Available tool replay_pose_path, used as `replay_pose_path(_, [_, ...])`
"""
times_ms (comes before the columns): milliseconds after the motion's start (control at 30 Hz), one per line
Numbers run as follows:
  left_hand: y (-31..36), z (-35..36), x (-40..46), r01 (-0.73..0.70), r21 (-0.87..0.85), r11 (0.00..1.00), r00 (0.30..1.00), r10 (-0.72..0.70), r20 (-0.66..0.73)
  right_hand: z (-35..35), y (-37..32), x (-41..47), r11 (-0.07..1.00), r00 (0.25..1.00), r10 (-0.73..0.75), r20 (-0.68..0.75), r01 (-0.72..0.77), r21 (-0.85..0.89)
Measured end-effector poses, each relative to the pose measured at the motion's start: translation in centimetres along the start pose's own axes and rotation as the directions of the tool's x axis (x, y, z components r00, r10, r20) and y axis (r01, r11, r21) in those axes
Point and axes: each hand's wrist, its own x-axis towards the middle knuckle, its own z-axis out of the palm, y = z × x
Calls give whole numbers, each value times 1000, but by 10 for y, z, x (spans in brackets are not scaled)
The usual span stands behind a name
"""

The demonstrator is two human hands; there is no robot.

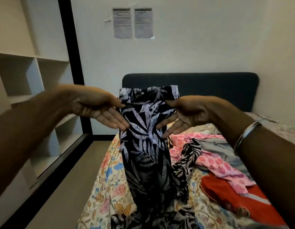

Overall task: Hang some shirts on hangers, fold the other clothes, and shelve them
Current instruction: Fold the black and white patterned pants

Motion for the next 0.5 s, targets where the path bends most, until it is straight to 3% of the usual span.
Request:
replay_pose_path(67, [-6,3,39,6,-109,994,999,-11,-42,-9,0,36,999,981,-36,-193,36,-2])
replay_pose_path(100, [-3,5,58,-65,-143,988,991,48,-123,-10,-6,49,991,932,-130,-337,110,-80])
replay_pose_path(133, [11,2,74,-183,-138,973,960,146,-240,-12,-22,58,962,845,-264,-466,196,-189])
replay_pose_path(200, [50,-8,89,-442,-88,893,799,347,-490,-13,-66,62,846,600,-532,-597,350,-402])
replay_pose_path(267, [99,-26,82,-643,-49,764,605,468,-644,-15,-128,47,676,361,-733,-577,475,-563])
replay_pose_path(333, [140,-41,62,-774,11,633,434,544,-718,-15,-179,22,526,199,-832,-518,584,-619])
replay_pose_path(433, [159,-40,30,-865,131,484,262,658,-706,-23,-207,-8,357,75,-887,-456,738,-573])
replay_pose_path(500, [151,-28,18,-885,167,435,217,702,-678,-16,-196,-28,329,50,-894,-445,748,-576])
